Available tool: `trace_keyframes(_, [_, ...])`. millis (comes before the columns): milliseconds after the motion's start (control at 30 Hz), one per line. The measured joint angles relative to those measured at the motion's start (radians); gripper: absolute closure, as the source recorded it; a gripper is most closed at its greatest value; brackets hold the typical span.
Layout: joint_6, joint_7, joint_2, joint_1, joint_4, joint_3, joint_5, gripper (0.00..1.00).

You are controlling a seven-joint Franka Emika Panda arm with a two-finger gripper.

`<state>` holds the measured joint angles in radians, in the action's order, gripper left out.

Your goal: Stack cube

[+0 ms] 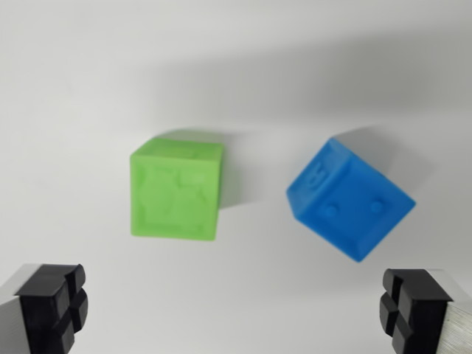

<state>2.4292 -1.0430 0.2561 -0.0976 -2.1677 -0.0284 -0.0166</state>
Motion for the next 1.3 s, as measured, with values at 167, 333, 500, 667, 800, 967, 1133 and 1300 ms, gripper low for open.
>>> trace_keyframes(167, [0.038, -0.033, 0.028, -0.019, -0.014, 0.001, 0.0, 0.0])
trace_keyframes(333, [0.079, -0.068, 0.058, -0.04, -0.027, 0.001, 0.0, 0.0])
trace_keyframes(500, [0.116, -0.101, 0.09, -0.06, -0.034, 0.002, 0.0, 0.0])
trace_keyframes(667, [0.15, -0.13, 0.123, -0.08, -0.038, 0.002, 0.0, 0.0])
trace_keyframes(800, [0.185, -0.134, 0.156, -0.084, -0.038, 0.002, -0.001, 0.0])
trace_keyframes(967, [0.228, -0.134, 0.208, -0.083, -0.032, 0.002, -0.003, 0.0])
trace_keyframes(1133, [0.267, -0.134, 0.257, -0.083, -0.022, 0.002, -0.004, 0.0])
trace_keyframes(1300, [0.295, -0.134, 0.294, -0.082, -0.012, 0.003, -0.006, 0.0])
